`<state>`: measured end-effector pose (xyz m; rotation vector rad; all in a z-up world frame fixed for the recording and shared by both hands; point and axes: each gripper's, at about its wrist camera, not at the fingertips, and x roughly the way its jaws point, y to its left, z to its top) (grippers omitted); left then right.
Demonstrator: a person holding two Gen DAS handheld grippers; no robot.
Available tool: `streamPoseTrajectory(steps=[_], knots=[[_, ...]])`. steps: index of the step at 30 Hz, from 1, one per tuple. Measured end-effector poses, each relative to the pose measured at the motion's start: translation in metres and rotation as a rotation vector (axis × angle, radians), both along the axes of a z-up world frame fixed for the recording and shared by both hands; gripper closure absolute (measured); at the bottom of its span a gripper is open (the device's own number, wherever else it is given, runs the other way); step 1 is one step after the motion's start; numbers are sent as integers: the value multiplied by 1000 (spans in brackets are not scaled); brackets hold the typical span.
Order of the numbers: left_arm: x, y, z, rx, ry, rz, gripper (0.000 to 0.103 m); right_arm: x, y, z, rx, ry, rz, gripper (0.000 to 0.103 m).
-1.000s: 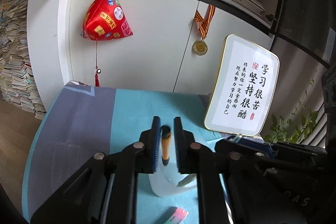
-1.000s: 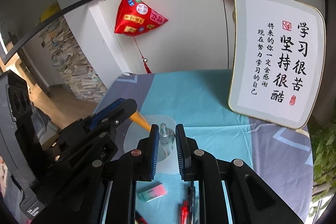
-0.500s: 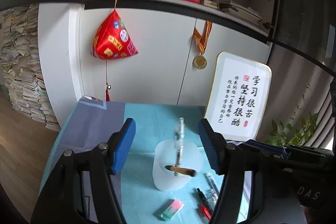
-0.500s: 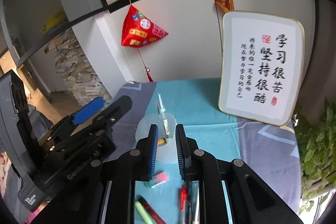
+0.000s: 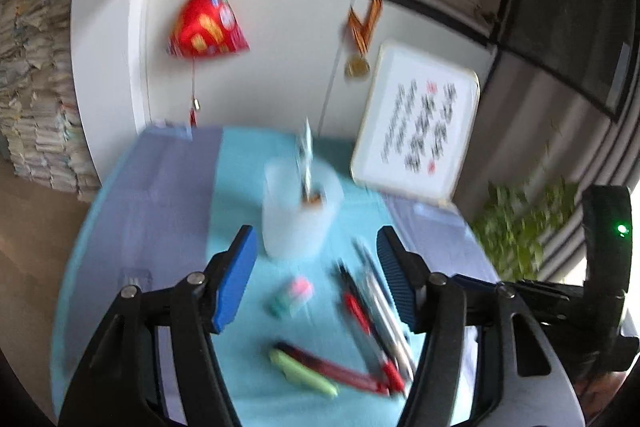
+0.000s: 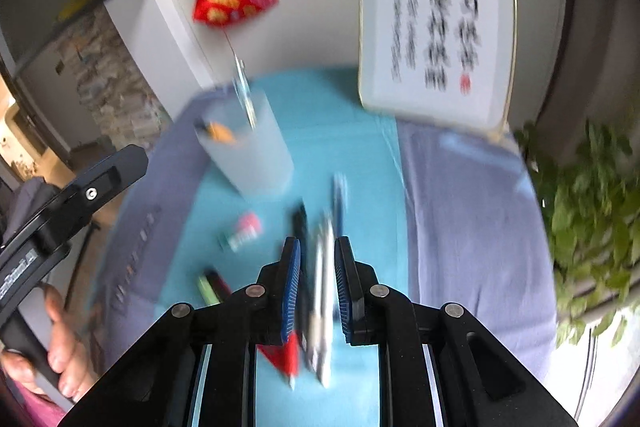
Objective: Organize stationery
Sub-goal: 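Open the left tool over the cup while the right tool drops the clear pen in, then move the left tool to the red box cutter while the right tool approaches the red pen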
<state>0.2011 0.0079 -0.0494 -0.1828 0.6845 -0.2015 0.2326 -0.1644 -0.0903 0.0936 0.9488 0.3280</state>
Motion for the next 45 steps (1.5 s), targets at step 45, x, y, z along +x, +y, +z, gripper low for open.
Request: streamPoseTrajectory(steps=[45], knots=[[-28, -33, -88, 103, 283, -144, 68, -48, -27, -57, -104, 86, 40, 90]])
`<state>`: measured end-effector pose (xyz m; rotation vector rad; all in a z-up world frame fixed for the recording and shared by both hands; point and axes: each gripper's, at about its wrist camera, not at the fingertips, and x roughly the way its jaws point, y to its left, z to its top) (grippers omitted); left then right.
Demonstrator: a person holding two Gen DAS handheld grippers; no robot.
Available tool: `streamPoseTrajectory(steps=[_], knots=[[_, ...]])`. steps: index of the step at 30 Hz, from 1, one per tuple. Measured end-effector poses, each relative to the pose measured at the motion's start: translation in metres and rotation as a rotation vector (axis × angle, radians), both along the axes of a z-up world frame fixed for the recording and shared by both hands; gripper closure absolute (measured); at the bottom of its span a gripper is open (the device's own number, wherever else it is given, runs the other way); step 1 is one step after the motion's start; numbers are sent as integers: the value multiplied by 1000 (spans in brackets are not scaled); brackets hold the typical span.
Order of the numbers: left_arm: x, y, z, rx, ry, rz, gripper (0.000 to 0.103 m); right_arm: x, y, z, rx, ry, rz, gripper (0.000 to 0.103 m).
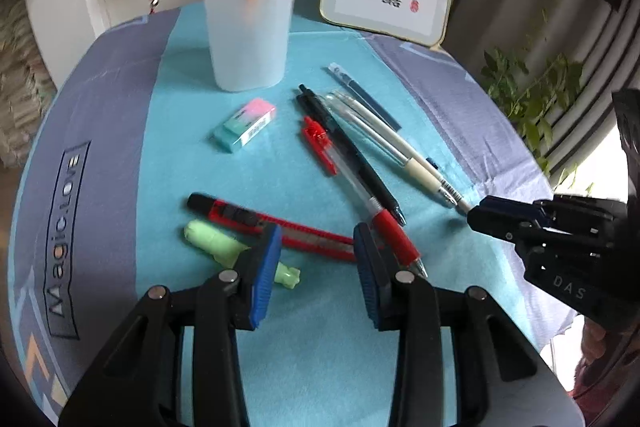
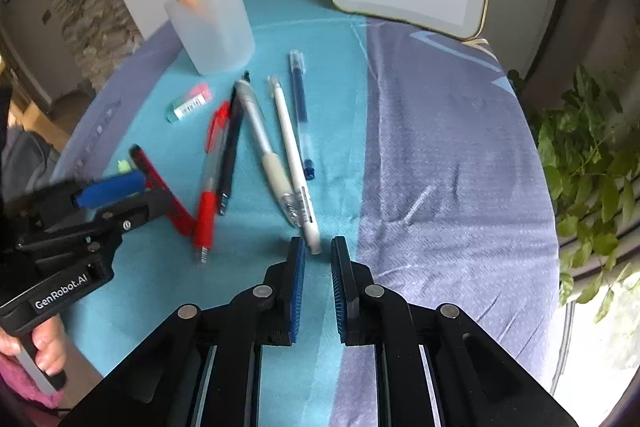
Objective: Organize stationery
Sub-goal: 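Move the left tool to the red box cutter while the right tool approaches the red pen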
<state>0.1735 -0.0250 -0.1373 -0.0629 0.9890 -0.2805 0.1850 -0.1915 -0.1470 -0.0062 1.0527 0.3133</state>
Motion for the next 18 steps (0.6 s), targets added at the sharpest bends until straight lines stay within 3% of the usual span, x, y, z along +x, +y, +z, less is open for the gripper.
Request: streamPoseTrajectory(steps=[6, 13, 18], knots=[[-6, 19, 5, -126, 76, 68, 68, -10, 33, 4, 107, 2, 163, 90], [-1, 10, 1, -182, 166, 85, 68, -12, 57, -10, -1, -28, 188, 89], [15, 9, -4, -209, 229, 171, 69, -12, 47, -8, 11, -20, 179, 92]])
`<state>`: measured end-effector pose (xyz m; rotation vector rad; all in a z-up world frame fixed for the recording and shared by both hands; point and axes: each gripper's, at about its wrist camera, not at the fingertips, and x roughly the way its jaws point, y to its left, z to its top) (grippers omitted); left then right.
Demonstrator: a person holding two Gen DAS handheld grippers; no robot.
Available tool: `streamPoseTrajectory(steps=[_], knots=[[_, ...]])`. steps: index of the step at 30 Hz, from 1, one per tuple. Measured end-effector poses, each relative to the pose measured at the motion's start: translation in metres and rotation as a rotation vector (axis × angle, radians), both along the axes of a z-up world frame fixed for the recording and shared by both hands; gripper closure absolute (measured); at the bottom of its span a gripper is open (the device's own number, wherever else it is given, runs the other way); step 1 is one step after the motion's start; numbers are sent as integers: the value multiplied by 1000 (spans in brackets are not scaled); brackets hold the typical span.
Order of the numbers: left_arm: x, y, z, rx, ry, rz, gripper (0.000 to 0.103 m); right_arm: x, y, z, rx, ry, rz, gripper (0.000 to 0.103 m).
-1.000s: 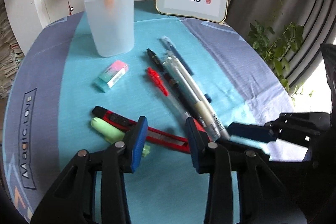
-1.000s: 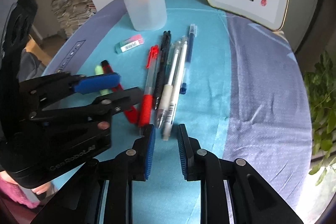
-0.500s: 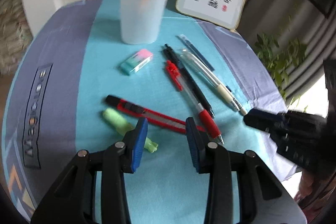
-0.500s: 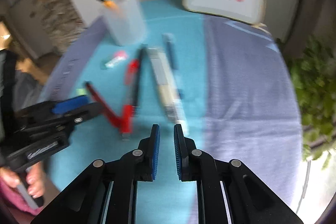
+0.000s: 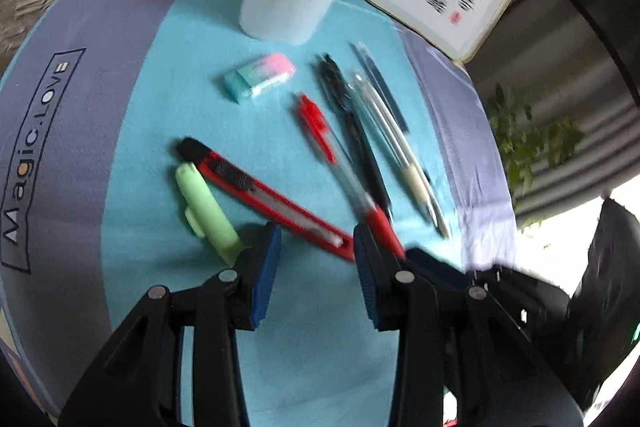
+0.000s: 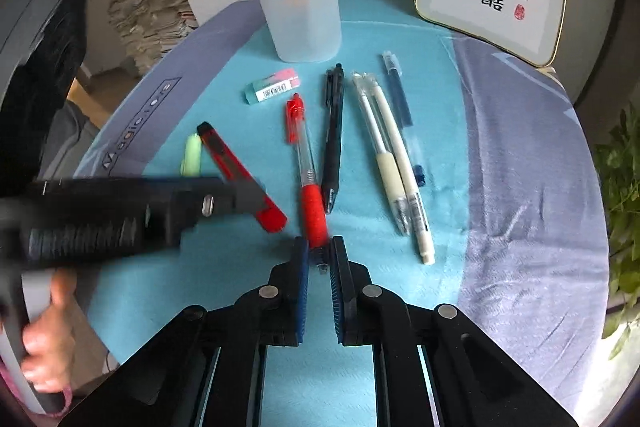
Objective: Organize stationery
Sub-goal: 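Move the left tool to the red box cutter while the right tool approaches the red pen, then grasp the red box cutter with the left tool while the right tool grasps the red pen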
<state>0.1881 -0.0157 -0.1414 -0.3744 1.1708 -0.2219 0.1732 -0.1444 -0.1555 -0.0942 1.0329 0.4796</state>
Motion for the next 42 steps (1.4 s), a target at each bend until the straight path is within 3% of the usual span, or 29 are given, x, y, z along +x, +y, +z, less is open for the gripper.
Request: streamPoseTrajectory(steps=[2, 5, 9, 13, 16, 17, 19, 20, 21, 24, 26, 28, 30, 32, 34, 36, 37, 42], knots=[[6, 1, 0, 1, 6, 19, 70, -3, -3, 1, -9, 7, 15, 92], [13, 5, -1, 36, 13, 40, 91, -14, -8, 4, -21, 29, 44, 92], [14, 17, -3, -18, 28, 24, 97, -36, -19, 4, -51, 48, 100, 92], [6, 22, -3, -1, 29, -8, 101, -55, -30, 3, -63, 60, 135, 92], [6, 27, -3, -26, 43, 35, 101, -57, -34, 4, -64, 54, 140, 92], [7, 28, -2, -34, 36, 51, 99, -57, -34, 4, -64, 53, 133, 92], [7, 31, 1, -40, 28, 79, 84, -52, -33, 3, -65, 48, 122, 92], [9, 31, 2, -44, 31, 92, 62, -51, -31, 4, -63, 45, 120, 91], [12, 32, 3, -53, 30, 107, 47, -51, -30, 4, -65, 41, 117, 90], [21, 30, 4, -9, 23, 154, 48, -49, -26, 6, -79, 24, 110, 75], [27, 27, 4, 12, 25, 163, 49, -44, -21, 7, -82, 7, 106, 63], [30, 26, 4, 32, 24, 176, 52, -38, -15, 9, -83, -6, 109, 63], [33, 25, 4, 81, 23, 184, 70, -30, -8, 11, -91, -15, 110, 63], [36, 26, 3, 107, 22, 189, 82, -20, -1, 11, -89, -17, 113, 63], [39, 27, 2, 122, 19, 184, 84, -9, 4, 8, -81, -2, 108, 63], [40, 26, 2, 139, 15, 155, 87, -1, 10, 3, -98, 0, 99, 71], [39, 23, 2, 148, 9, 128, 88, -1, 11, 4, -113, -17, 100, 86], [24, 9, 2, 165, -8, -55, 91, -9, 1, 13, -73, -4, 101, 90]])
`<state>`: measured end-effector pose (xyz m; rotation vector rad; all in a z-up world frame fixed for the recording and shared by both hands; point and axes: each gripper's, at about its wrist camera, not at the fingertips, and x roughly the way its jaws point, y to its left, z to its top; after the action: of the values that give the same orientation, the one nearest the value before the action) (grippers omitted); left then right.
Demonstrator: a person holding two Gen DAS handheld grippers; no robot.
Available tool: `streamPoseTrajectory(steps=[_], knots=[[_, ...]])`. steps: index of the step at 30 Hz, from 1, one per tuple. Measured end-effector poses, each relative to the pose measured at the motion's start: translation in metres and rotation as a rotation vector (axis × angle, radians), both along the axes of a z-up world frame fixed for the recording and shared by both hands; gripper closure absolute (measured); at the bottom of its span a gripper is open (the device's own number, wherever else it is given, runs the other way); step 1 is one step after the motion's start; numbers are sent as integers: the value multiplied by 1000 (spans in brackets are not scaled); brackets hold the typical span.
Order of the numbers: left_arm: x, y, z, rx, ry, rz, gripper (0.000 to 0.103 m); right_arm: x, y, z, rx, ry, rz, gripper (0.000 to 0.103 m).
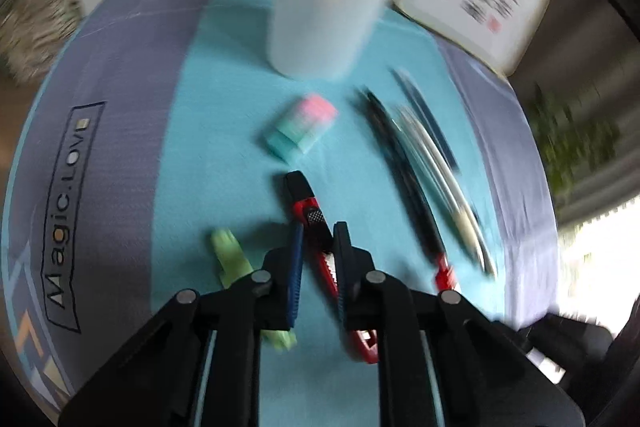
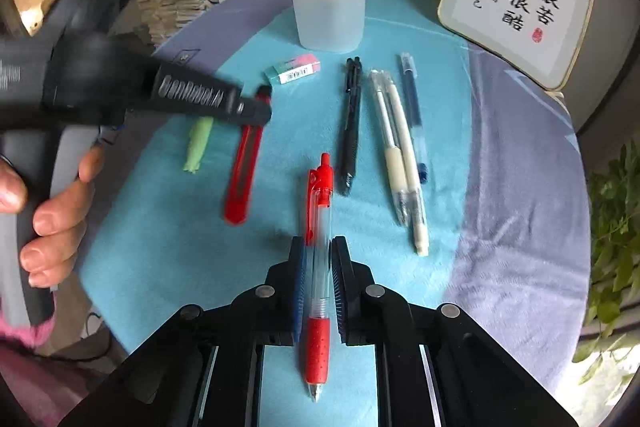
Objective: Organize stationery
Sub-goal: 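Grasp the red box cutter with the left tool while the right tool grasps the red pen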
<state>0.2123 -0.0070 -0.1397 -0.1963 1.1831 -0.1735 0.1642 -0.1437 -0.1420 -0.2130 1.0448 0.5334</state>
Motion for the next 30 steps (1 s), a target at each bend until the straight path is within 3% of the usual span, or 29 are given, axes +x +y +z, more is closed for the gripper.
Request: streamPoseTrajectory(steps=[2, 7, 10, 12, 14, 17, 22, 23, 24, 26, 30], knots=[[-13, -4, -2, -21, 31, -88, 91, -8, -5, 2, 1, 22, 20, 90], [-38, -18, -2, 62, 9, -199, 88, -16, -9, -9, -66, 78, 30, 90], [-37, -21, -6, 87, 8, -196, 81, -12, -11, -7, -46, 75, 6, 90], [-34, -23, -7, 92, 4, -176, 67, -6, -8, -8, -41, 86, -6, 87], [-31, -23, -6, 99, -2, -155, 61, 0, -5, -9, -41, 89, -16, 85], [-23, -26, -6, 116, -10, -132, 59, 5, 0, -9, -38, 87, -27, 84], [-13, -29, -8, 132, -27, -107, 62, 12, 5, -7, -25, 88, -49, 84], [-13, -30, -8, 147, -33, -104, 66, 13, 7, -7, -28, 84, -52, 84], [-13, -32, -8, 165, -44, -106, 86, 14, 9, -7, -40, 74, -50, 84], [-14, -33, -8, 169, -53, -118, 91, 14, 14, -7, -71, 52, -44, 88], [-19, -23, -2, 106, -53, -117, 92, 10, 5, 9, -5, 29, -60, 88]])
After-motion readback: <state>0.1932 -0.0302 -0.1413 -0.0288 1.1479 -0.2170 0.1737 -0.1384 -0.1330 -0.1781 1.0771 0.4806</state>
